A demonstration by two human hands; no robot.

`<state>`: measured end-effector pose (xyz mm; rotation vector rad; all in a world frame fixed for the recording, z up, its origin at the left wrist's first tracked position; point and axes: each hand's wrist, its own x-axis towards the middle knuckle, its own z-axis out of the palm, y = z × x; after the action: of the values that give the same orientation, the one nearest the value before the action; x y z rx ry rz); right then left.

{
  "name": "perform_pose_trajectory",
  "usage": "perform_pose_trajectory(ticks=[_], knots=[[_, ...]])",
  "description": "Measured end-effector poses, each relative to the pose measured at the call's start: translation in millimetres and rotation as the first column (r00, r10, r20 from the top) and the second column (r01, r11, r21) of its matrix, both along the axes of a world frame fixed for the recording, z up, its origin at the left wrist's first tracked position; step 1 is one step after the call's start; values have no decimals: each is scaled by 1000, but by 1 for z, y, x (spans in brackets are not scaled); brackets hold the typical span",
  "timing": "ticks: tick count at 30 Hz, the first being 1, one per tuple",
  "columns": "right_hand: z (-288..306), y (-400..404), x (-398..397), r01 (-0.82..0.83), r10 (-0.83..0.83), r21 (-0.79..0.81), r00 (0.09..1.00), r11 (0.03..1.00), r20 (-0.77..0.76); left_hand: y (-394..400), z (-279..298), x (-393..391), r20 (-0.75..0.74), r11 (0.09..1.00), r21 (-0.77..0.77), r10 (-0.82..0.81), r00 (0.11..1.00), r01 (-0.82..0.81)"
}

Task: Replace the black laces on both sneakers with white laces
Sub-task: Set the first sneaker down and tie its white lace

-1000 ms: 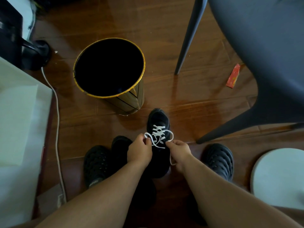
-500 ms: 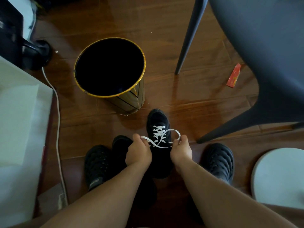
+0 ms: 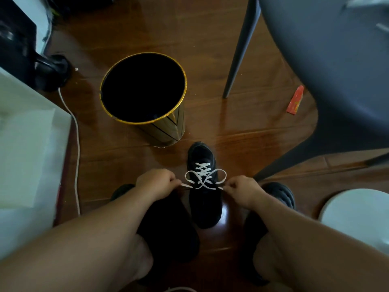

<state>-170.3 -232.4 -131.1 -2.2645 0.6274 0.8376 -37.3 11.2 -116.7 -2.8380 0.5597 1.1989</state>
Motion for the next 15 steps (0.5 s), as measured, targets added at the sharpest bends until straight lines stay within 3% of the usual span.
perform_pose_trajectory(ticks=[4,6,11,15], knots=[[0,-27,-6,-90,70,-155,989,984,-133,28,9,13,158,957,68,267,951,-280],[7,-41,-9,-97,48,-224,976,970,-213,41,18,16,203,929,112,327,923,-354],[34,-50,-18,-97,4,-328,962,940,-272,53,48,7,232,922,249,240,943,-296],[71,-33,-13,-96,19,-258,958,961,-285,57,66,-6,193,940,146,278,941,-307]])
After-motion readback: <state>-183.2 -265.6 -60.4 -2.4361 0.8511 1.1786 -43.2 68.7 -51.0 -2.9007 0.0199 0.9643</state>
